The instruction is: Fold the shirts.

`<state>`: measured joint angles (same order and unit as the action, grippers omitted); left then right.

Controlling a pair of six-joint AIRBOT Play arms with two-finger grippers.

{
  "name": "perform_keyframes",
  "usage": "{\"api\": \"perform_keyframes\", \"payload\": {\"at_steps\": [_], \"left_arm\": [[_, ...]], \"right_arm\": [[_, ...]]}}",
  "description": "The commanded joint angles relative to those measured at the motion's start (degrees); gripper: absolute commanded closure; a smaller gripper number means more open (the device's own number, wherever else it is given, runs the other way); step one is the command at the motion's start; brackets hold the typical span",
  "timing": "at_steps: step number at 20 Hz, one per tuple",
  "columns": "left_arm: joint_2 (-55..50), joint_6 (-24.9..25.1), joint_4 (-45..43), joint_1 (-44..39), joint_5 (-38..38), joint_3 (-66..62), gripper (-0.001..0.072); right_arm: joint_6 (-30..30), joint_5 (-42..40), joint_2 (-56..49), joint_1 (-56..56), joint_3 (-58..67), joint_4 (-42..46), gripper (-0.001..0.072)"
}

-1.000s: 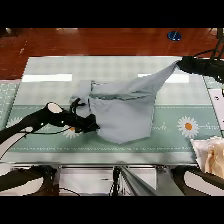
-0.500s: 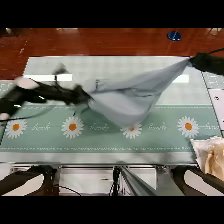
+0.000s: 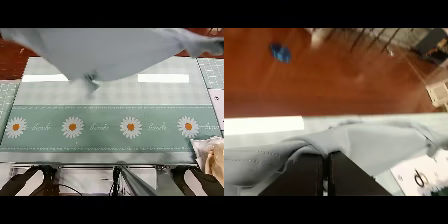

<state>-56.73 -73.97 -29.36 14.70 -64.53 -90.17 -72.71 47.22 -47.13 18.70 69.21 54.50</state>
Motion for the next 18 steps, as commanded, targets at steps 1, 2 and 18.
{"api": "perform_keyframes", "payload": {"at_steps": [1, 2, 18], "left_arm": [[0.8, -1.8, 0.1, 1.3, -3.3, -12.8, 0.0686], [1.1, -1.8, 1.2, 1.3, -4.8, -15.2, 0.0686], [13.8, -21.9, -10.7, 1.3, -33.4, -21.6, 0.0686]], "right_arm": [[-1.2, 0.8, 7.8, 0.1, 7.8, 0.5, 0.0678], [-1.2, 0.8, 9.0, 0.1, 11.1, 0.6, 0.0679], [-11.0, 19.5, 4.0, -1.3, 33.8, 18.7, 0.0679]]}}
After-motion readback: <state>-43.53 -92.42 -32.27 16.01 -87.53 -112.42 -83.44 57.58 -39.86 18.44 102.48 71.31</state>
